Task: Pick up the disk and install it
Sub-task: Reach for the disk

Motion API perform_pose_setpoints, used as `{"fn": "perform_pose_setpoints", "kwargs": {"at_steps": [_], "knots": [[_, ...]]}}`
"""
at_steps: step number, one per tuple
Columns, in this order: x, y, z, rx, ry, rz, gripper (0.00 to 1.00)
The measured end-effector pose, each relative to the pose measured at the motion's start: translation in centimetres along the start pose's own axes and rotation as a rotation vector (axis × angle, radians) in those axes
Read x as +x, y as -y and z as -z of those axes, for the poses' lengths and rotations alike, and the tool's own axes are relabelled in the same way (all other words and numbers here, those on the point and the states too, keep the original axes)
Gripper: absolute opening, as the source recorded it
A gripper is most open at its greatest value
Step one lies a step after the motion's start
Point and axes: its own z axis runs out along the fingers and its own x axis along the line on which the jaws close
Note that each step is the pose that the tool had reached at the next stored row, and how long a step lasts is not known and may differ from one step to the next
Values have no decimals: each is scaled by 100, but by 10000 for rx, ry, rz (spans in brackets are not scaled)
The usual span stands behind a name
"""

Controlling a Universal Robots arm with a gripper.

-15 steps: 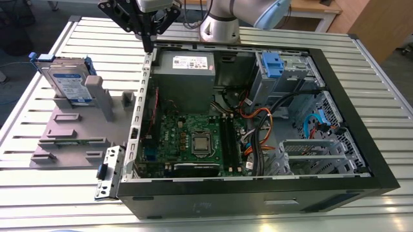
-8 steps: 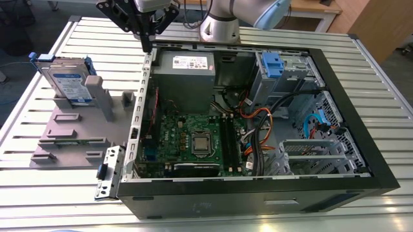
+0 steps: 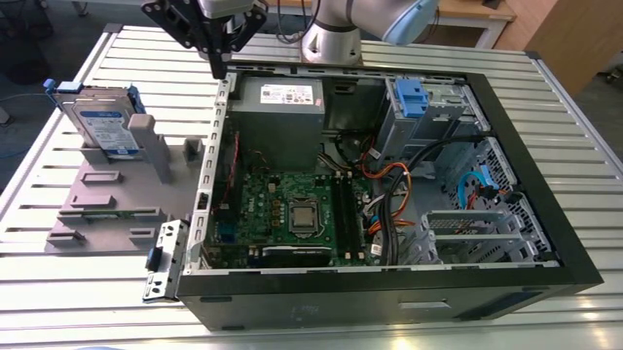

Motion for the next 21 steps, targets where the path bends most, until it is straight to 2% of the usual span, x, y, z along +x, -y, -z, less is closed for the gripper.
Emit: {"fn": "perform_pose_setpoints", "kwargs": {"at_steps": [11,17,21], "knots": [[39,3,1,1,-9,0,11],[54,4,1,24,-95,-3,11],[58,5,2,105,-179,-4,11]]}}
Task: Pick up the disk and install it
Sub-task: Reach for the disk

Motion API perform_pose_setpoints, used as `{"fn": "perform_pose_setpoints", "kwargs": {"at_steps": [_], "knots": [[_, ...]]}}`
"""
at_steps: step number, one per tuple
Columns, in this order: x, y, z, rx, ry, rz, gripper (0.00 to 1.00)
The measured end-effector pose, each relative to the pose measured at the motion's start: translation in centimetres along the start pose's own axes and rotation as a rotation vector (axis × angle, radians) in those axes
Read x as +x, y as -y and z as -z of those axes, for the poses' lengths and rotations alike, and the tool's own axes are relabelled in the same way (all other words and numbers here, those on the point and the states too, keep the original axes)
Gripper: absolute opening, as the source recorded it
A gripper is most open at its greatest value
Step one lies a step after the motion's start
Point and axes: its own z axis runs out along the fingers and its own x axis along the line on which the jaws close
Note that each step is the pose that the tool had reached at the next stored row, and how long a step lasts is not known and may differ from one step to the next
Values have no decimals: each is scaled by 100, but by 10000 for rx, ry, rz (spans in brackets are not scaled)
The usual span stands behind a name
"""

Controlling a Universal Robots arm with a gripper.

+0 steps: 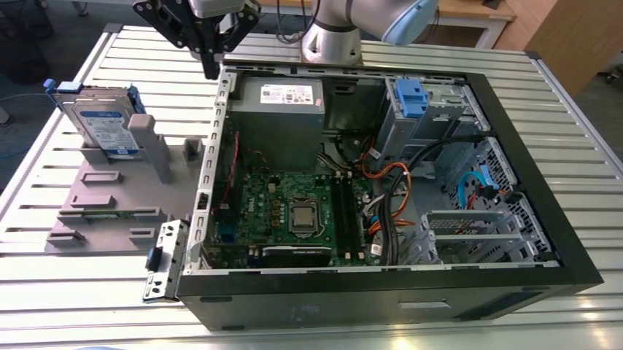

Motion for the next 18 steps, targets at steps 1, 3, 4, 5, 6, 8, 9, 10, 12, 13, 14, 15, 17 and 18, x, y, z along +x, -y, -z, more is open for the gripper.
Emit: {"fn": "perform_pose_setpoints", "kwargs": {"at_steps": [1,3,4,5,6,8,9,10,12,13,14,15,17,18], "knots": [[1,0,0,21,-29,-1,11],[4,0,-1,57,-96,-4,11],[5,0,0,72,-136,-5,11],[6,0,-1,79,-175,-5,11],[7,0,-1,81,-204,-5,11],[8,0,0,84,-220,-7,11],[10,0,0,84,-221,-6,11],[12,1,0,84,-221,-6,11],[22,2,0,83,-219,-5,11],[26,2,0,83,-220,-5,11],[30,2,0,82,-220,-5,11],[34,2,0,83,-220,-5,11],[37,3,0,83,-220,-6,11],[37,3,0,83,-220,-6,11]]}}
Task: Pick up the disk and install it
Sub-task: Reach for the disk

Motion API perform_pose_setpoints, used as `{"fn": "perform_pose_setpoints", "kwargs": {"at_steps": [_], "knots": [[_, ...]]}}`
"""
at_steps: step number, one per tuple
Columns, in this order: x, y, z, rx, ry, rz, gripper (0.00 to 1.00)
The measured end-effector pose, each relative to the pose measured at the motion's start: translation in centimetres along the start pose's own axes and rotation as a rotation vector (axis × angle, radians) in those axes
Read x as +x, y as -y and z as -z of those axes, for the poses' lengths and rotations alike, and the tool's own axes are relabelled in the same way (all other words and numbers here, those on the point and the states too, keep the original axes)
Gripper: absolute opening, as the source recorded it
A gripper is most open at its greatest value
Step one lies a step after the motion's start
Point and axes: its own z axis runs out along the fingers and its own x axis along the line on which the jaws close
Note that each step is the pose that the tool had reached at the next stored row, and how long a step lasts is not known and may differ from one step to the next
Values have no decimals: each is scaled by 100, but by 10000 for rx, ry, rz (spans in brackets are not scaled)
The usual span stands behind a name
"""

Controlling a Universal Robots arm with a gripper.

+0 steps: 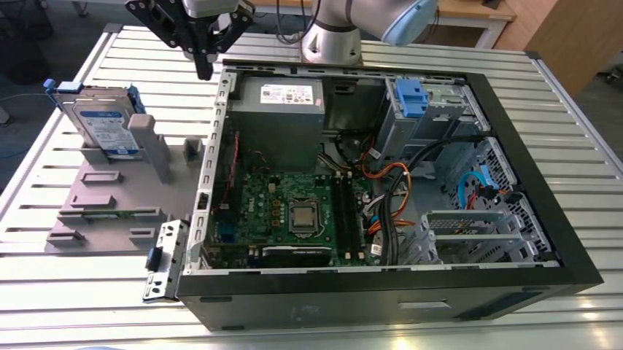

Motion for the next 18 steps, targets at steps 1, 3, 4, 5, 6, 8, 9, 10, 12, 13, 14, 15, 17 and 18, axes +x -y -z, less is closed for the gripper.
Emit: {"fn": "perform_pose_setpoints", "kwargs": {"at_steps": [1,3,4,5,6,8,9,10,12,13,14,15,17,18], "knots": [[0,0,0,0,0,0,11],[6,0,0,0,0,-1,11],[9,1,0,0,0,-2,11],[12,1,0,0,0,0,11],[17,1,0,1,0,0,11],[27,2,-1,0,1,0,11],[33,3,-1,1,0,0,11],[38,3,-1,1,0,0,11],[43,3,-1,1,0,1,11],[45,4,-1,1,1,1,11],[48,4,-1,1,0,0,11],[50,4,-1,1,0,0,11],[59,5,-1,1,0,0,11],[67,5,-2,1,0,0,11]]}}
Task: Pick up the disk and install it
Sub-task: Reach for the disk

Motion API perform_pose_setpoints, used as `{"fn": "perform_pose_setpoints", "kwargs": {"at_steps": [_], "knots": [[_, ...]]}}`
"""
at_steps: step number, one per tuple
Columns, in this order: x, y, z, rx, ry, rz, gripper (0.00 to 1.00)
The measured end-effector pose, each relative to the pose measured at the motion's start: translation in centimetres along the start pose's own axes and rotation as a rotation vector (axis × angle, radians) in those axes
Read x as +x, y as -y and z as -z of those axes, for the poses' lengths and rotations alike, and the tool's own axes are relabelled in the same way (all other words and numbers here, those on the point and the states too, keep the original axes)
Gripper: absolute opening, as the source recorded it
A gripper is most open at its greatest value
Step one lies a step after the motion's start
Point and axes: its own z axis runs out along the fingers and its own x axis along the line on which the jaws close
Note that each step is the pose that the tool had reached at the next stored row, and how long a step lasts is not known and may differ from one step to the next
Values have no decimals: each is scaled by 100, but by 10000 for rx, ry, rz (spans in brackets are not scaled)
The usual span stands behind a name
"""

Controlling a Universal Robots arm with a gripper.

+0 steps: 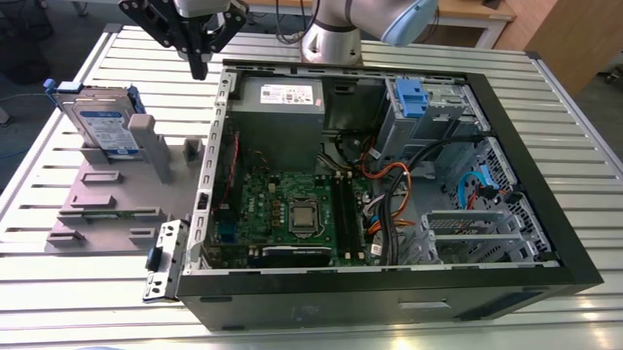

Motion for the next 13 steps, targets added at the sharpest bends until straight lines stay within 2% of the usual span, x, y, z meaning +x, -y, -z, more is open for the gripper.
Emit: {"fn": "perform_pose_setpoints", "kwargs": {"at_steps": [13], "knots": [[31,2,-1,1,0,0,11]]}}
